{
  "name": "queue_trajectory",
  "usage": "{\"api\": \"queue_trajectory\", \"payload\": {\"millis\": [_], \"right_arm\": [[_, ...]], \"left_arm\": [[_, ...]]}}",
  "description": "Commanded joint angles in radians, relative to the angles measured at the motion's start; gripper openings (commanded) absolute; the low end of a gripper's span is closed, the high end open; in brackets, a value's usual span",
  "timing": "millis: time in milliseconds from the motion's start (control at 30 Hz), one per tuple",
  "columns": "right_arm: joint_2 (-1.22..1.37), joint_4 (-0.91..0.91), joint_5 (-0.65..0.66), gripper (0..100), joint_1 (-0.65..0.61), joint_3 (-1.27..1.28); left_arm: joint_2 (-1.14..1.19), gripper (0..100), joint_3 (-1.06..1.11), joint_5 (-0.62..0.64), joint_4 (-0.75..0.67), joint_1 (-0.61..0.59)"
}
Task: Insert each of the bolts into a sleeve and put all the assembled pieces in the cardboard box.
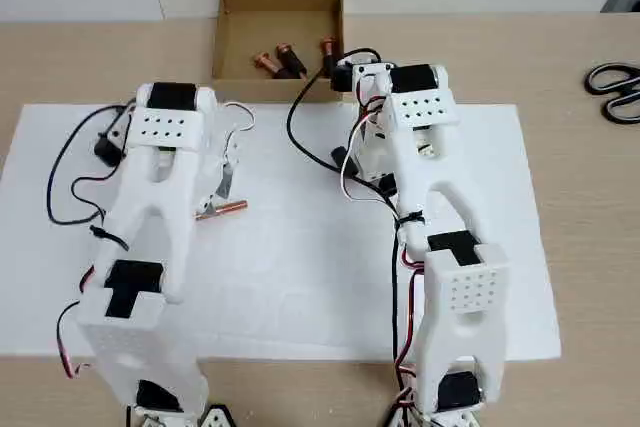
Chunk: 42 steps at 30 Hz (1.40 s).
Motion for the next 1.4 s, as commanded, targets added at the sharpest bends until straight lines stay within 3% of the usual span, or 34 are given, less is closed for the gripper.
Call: {"api": "queue_trajectory", "payload": {"millis": [0,533,1367], "right_arm": [[-0.074,0.01,-0.008,0.3,0.001,-0.005],[-0.073,0.01,-0.008,0.3,-0.025,-0.005],[-0.073,0.01,-0.008,0.3,-0.025,-0.005]], "left_arm": [[-0.008,10,0.025,0.058,-0.04,-0.035],[-0.008,10,0.2,0.072,-0.229,-0.054],[-0.006,10,0.308,0.072,-0.339,-0.101]]}}
